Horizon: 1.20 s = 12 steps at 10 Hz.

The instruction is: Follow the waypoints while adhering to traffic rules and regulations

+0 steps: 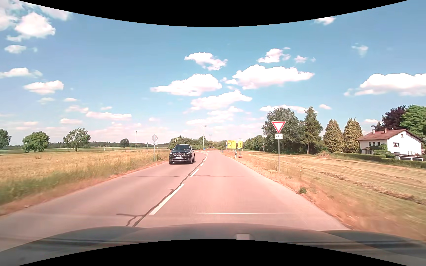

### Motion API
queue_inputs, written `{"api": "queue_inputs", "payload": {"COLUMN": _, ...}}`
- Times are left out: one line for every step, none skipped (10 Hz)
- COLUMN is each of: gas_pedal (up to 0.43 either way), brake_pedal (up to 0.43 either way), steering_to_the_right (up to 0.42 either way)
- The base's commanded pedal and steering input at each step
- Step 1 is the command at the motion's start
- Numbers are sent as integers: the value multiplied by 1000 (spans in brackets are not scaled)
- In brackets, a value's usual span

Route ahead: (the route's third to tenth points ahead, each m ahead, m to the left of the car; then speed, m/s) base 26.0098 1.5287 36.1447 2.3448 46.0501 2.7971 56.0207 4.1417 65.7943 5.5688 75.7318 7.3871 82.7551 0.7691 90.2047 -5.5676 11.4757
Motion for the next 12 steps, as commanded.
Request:
{"api": "queue_inputs", "payload": {"gas_pedal": 87, "brake_pedal": 0, "steering_to_the_right": -9}}
{"api": "queue_inputs", "payload": {"gas_pedal": 87, "brake_pedal": 0, "steering_to_the_right": -9}}
{"api": "queue_inputs", "payload": {"gas_pedal": 87, "brake_pedal": 0, "steering_to_the_right": -9}}
{"api": "queue_inputs", "payload": {"gas_pedal": 79, "brake_pedal": 0, "steering_to_the_right": -10}}
{"api": "queue_inputs", "payload": {"gas_pedal": 79, "brake_pedal": 0, "steering_to_the_right": -10}}
{"api": "queue_inputs", "payload": {"gas_pedal": 79, "brake_pedal": 0, "steering_to_the_right": -10}}
{"api": "queue_inputs", "payload": {"gas_pedal": 79, "brake_pedal": 0, "steering_to_the_right": -11}}
{"api": "queue_inputs", "payload": {"gas_pedal": 79, "brake_pedal": 0, "steering_to_the_right": -12}}
{"api": "queue_inputs", "payload": {"gas_pedal": 79, "brake_pedal": 0, "steering_to_the_right": -13}}
{"api": "queue_inputs", "payload": {"gas_pedal": 79, "brake_pedal": 0, "steering_to_the_right": -14}}
{"api": "queue_inputs", "payload": {"gas_pedal": 59, "brake_pedal": 0, "steering_to_the_right": -15}}
{"api": "queue_inputs", "payload": {"gas_pedal": 47, "brake_pedal": 0, "steering_to_the_right": -15}}
